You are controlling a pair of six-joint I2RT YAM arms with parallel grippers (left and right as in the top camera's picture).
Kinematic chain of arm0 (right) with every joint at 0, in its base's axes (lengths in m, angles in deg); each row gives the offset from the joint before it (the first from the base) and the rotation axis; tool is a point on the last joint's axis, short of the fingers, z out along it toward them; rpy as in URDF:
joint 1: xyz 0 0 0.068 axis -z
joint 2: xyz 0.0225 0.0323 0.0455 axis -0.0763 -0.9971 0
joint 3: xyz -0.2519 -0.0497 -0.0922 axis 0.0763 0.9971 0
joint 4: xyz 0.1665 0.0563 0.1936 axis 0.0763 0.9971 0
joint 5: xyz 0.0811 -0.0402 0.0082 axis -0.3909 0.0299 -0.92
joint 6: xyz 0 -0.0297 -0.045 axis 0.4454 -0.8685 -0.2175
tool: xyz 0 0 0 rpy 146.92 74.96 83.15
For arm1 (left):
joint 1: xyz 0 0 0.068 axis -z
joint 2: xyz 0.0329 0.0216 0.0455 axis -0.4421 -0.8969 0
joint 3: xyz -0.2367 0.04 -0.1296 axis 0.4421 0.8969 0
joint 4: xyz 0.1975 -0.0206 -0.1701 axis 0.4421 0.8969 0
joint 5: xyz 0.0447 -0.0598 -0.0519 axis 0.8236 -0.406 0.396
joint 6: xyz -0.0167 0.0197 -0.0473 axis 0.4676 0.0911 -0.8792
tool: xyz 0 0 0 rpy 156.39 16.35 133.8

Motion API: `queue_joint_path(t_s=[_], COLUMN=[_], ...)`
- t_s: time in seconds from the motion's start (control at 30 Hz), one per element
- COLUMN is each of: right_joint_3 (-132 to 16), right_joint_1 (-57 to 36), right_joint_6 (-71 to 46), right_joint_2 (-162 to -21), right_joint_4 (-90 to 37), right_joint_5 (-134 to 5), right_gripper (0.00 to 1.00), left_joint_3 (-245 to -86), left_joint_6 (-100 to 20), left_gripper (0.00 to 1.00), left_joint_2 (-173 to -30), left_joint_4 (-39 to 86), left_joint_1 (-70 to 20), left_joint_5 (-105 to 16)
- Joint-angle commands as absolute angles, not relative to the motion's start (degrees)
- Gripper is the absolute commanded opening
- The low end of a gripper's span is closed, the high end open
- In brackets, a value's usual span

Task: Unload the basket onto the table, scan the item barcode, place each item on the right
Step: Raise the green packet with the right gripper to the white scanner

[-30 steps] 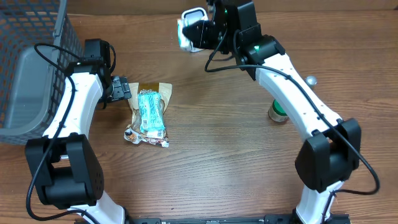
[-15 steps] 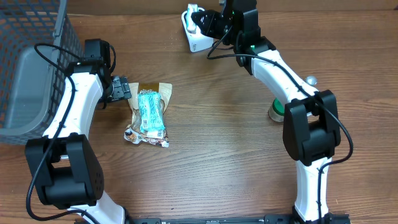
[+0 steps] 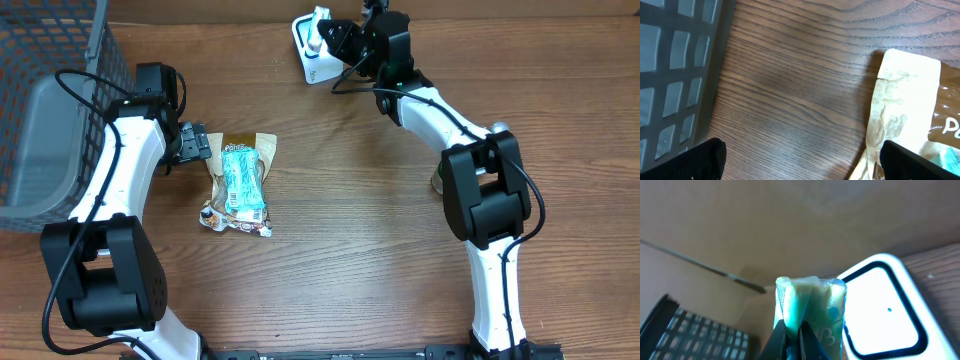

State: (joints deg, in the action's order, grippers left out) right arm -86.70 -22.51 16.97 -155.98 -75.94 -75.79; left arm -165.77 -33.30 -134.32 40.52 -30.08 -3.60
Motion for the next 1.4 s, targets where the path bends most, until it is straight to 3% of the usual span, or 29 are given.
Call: queue_joint_path(t_s=[0.0, 0.37, 0.67, 1.0, 1.17, 1.37], right_joint_3=[-87.29, -87.26, -87.29, -87.33, -87.33, -87.33], right_joint_1=[-22.31, -22.31, -22.35, -21.74, -20.36, -19.27], right_joint_6=[17.37, 17.39, 23.86, 22.92, 21.41, 10.44], right_joint_2=[-157.1, -157.71, -162.47, -160.24, -154.82, -146.95], right_joint_4=[-77.47, -78.83, -84.36, -86.76, -76.16, -47.92], right_joint_5=[-71.46, -69.41, -70.15, -81.78, -88.73, -89.4], right_gripper=[0.04, 0.04, 0.04, 0.04, 0.04, 0.04], left_joint_3=[-166.07, -166.07, -166.07, -166.07, -166.07, -166.07], left_joint_6=[-33.09, -33.09, -33.06, -33.06, -33.09, -33.06], left_gripper=[1.0, 1.0, 1.0, 1.0, 1.0, 1.0], left_joint_2=[-134.28, -134.28, -134.28, -134.28, -134.28, -134.28], left_joint_4=[40.41, 40.41, 40.41, 40.41, 40.41, 40.41], left_joint_1=[-29.86, -29.86, -29.86, -29.86, -29.86, -29.86], left_joint_5=[-2.85, -2.85, -2.85, -2.85, -2.85, -2.85])
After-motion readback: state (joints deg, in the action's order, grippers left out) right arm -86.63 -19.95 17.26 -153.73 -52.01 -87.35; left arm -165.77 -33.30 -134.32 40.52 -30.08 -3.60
